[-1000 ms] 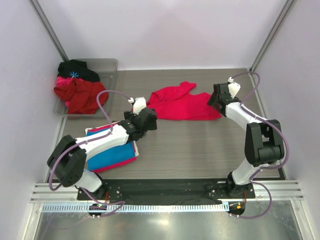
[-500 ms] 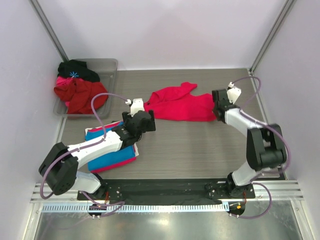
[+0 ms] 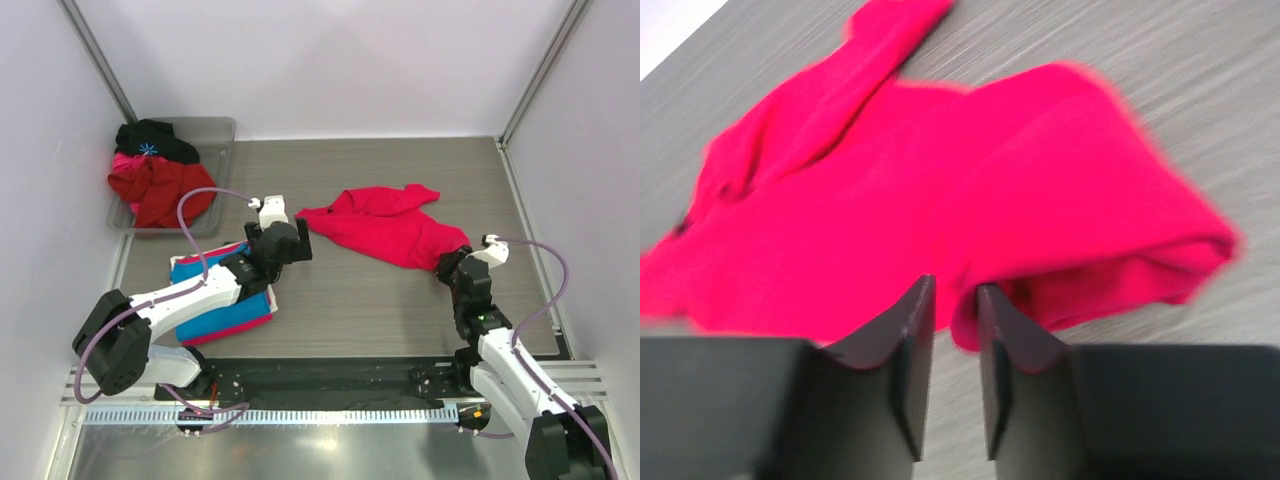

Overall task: Fold and stack the t-shirts
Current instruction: Flatten the tshirt out

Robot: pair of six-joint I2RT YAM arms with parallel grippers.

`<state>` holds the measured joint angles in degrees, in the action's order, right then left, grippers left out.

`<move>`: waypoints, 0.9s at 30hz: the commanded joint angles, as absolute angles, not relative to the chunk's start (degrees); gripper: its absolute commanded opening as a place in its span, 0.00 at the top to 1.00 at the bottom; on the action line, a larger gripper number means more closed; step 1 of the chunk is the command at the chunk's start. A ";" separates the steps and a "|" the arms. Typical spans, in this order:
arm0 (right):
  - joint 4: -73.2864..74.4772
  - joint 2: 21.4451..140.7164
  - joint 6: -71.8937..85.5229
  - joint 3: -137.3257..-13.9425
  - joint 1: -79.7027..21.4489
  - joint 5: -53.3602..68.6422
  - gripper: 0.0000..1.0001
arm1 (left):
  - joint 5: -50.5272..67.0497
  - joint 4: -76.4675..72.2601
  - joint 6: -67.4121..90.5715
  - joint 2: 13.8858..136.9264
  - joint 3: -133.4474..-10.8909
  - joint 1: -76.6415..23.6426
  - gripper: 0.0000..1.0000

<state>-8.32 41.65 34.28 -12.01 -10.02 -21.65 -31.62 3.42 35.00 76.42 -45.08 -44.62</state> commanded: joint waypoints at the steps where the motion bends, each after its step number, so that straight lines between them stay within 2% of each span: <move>1: -21.02 38.68 28.22 -11.07 -11.07 -5.89 0.68 | -30.76 1.05 33.58 76.46 -45.62 -44.82 0.05; 2: -20.48 38.85 27.95 -11.51 -11.16 -5.89 0.66 | -30.85 0.97 33.40 76.55 -45.62 -44.82 0.05; 3: -20.39 39.20 28.21 -11.95 -11.34 -6.15 0.56 | -30.76 0.97 33.14 76.55 -45.62 -44.82 0.05; 6: -17.42 41.92 29.17 -15.36 -11.34 -10.17 0.44 | -29.89 0.88 32.26 76.55 -45.62 -44.74 0.04; 11: -3.27 48.24 30.32 -25.66 -11.34 -17.30 0.39 | -25.58 -0.97 30.32 77.34 -46.66 -44.74 0.02; 15: 6.57 49.66 31.99 -32.86 -11.34 -27.82 0.38 | -24.00 5.86 31.38 81.64 -54.30 -44.82 0.02; 17: 10.10 48.70 35.05 -32.87 -11.34 -31.53 0.28 | -24.08 8.42 31.64 85.66 -60.53 -44.74 0.02; 18: 11.85 47.47 36.81 -32.44 -11.25 -35.38 0.13 | -24.43 10.79 31.73 87.09 -62.91 -44.82 0.01; 19: 12.30 47.03 38.83 -32.00 -11.25 -36.20 0.08 | -24.69 11.77 31.82 89.01 -67.63 -44.82 0.01; 23: 12.75 46.84 39.72 -30.15 -10.90 -36.56 0.07 | -23.73 15.99 31.55 99.38 -80.65 -44.74 0.02; 27: 13.53 49.48 41.12 -30.15 -10.20 -35.51 0.12 | -23.29 24.93 30.50 112.91 -96.82 -44.65 0.14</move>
<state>12.56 48.16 38.13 -30.09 -10.68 -33.10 -24.34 16.12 32.10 106.41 -88.71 -44.60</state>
